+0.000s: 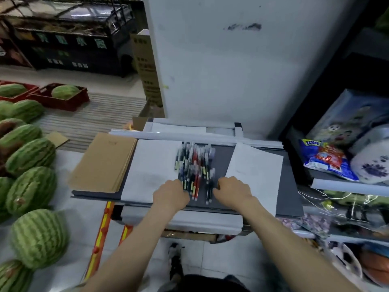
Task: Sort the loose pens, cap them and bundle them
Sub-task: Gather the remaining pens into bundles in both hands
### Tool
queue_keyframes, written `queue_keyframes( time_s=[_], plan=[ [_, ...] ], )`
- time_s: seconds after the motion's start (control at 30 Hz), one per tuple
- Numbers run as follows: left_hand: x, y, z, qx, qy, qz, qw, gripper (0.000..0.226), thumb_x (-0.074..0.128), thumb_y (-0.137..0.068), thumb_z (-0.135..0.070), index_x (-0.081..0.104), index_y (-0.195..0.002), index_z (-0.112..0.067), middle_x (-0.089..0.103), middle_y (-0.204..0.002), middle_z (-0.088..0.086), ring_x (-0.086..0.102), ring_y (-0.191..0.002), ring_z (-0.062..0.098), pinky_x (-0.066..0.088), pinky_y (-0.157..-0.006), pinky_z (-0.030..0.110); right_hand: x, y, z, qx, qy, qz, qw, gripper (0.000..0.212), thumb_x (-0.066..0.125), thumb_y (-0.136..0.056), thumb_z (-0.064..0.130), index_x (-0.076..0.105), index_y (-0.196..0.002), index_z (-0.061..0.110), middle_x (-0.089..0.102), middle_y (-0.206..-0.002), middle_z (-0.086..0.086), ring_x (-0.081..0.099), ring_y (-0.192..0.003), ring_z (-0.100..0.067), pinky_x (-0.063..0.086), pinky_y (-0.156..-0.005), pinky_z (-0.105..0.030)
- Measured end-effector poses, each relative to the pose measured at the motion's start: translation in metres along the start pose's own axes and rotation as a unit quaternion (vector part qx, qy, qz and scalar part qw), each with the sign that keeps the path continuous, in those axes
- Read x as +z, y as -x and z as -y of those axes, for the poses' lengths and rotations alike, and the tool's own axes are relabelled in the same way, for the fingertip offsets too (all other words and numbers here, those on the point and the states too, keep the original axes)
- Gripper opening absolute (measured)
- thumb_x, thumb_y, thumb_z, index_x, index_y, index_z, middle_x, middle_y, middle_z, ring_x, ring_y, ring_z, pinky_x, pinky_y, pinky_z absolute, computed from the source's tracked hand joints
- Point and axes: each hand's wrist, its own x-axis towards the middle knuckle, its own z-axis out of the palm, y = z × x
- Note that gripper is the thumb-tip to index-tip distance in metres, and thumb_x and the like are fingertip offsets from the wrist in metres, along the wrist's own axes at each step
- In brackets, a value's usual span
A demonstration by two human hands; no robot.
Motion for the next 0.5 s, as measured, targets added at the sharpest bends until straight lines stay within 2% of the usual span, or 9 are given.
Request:
queue_keyframes(
  time_s=[0.1, 0.2, 0.3, 0.5],
  plan=[
    [-0.005, -0.03, 0.007, 0.003, 0.047, 0.014, 0.999, 0.019, 0.057, -0.097, -0.03, 0.05, -0.087, -0.015, 0.052, -0.081, -0.002, 0.055, -0.077, 0.021, 0.042, -0.065, 0.03, -0.003, -0.021, 0.009, 0.06, -0.078, 0.005, 0.995, 0.025, 0.051, -0.095, 0.039, 0.052, -0.089, 0.015, 0.06, -0.098, -0.008, 0.059, -0.087, -0.031, 0.046, -0.071, -0.034],
    [-0.004, -0.058, 0.014, 0.011, 0.079, 0.045, 0.996, 0.019, 0.058, -0.096, -0.03, 0.05, -0.094, -0.012, 0.058, -0.091, 0.003, 0.059, -0.085, 0.023, 0.044, -0.066, 0.03, -0.001, -0.041, 0.015, 0.122, -0.165, 0.007, 0.979, 0.029, 0.055, -0.091, 0.038, 0.048, -0.076, 0.014, 0.057, -0.086, -0.006, 0.056, -0.073, -0.024, 0.041, -0.059, -0.031],
    [0.002, -0.083, 0.018, 0.009, 0.098, 0.067, 0.993, 0.025, 0.061, -0.095, -0.029, 0.048, -0.08, -0.014, 0.057, -0.08, 0.0, 0.054, -0.069, 0.013, 0.038, -0.053, 0.026, 0.0, -0.057, 0.022, 0.172, -0.235, 0.008, 0.957, 0.03, 0.056, -0.081, 0.039, 0.046, -0.066, 0.016, 0.056, -0.073, -0.004, 0.053, -0.061, -0.02, 0.037, -0.053, -0.027],
    [0.013, -0.125, 0.025, -0.013, 0.105, 0.091, 0.99, 0.042, 0.062, -0.096, -0.038, 0.052, -0.065, -0.013, 0.056, -0.065, 0.0, 0.052, -0.057, 0.012, 0.032, -0.045, 0.024, 0.005, -0.092, 0.032, 0.221, -0.251, 0.022, 0.942, 0.029, 0.06, -0.077, 0.046, 0.061, -0.076, 0.017, 0.064, -0.08, -0.001, 0.062, -0.071, -0.018, 0.042, -0.054, -0.026]
  ],
)
